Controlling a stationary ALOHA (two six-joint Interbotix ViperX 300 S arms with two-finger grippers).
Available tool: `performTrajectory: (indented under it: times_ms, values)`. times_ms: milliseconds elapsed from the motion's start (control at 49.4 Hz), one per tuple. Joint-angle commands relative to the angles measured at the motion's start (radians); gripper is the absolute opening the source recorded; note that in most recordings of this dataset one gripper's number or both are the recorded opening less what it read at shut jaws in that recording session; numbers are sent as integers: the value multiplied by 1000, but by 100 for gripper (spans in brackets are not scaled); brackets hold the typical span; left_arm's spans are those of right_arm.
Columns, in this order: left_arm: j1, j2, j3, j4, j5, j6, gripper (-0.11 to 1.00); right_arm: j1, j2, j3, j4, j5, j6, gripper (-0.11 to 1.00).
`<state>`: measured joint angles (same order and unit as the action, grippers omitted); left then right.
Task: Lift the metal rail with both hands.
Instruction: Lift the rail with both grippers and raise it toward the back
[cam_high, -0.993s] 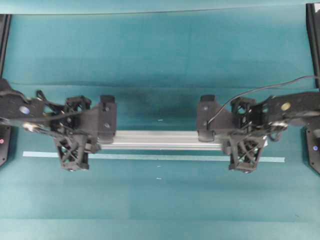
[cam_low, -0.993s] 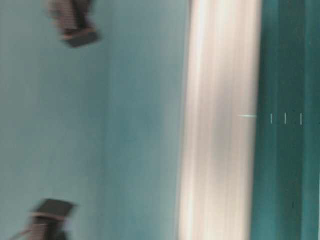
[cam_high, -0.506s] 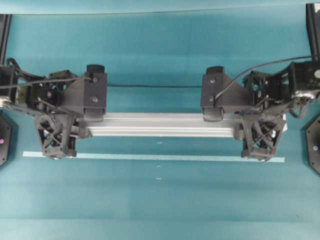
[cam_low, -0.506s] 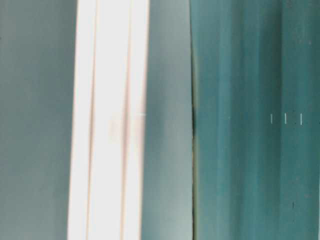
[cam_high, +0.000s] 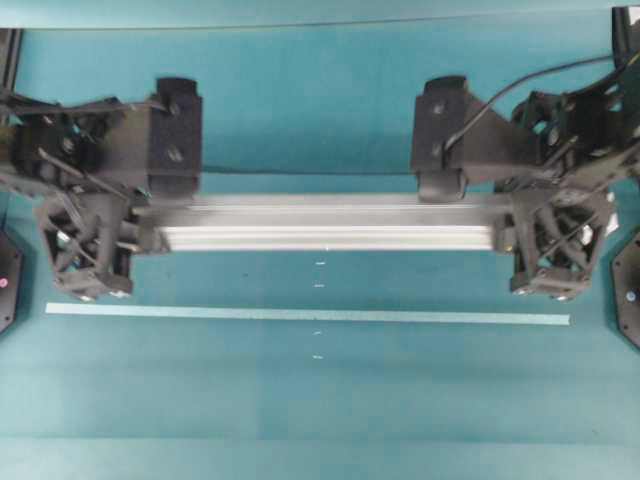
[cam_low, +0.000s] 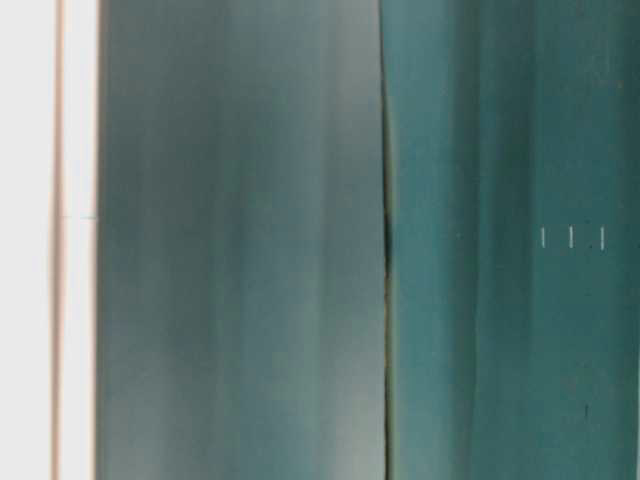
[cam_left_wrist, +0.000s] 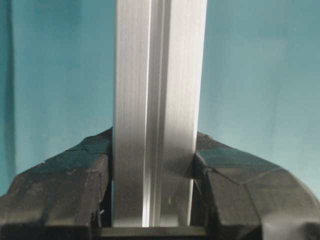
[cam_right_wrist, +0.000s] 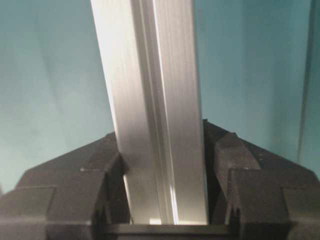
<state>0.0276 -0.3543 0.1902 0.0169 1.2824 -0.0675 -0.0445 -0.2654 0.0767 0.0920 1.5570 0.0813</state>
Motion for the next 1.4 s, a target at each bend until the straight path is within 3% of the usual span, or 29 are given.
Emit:
performTrajectory:
  times_ms: [0, 304, 729, 952, 1377]
  values:
    - [23, -14, -101, 3, 41, -18, 29, -2, -8, -81, 8, 21, 51, 39]
    - [25, 12, -272, 3, 207, -23, 29, 14, -6, -227, 8, 126, 121, 39]
    - [25, 49, -422, 3, 302, -57, 29, 17, 17, -380, 2, 150, 126, 39]
    - [25, 69, -482, 3, 347, -58, 29, 17, 17, -396, 3, 155, 126, 39]
    - [25, 81, -488, 3, 348, -58, 29, 18, 18, -391, 2, 155, 124, 39]
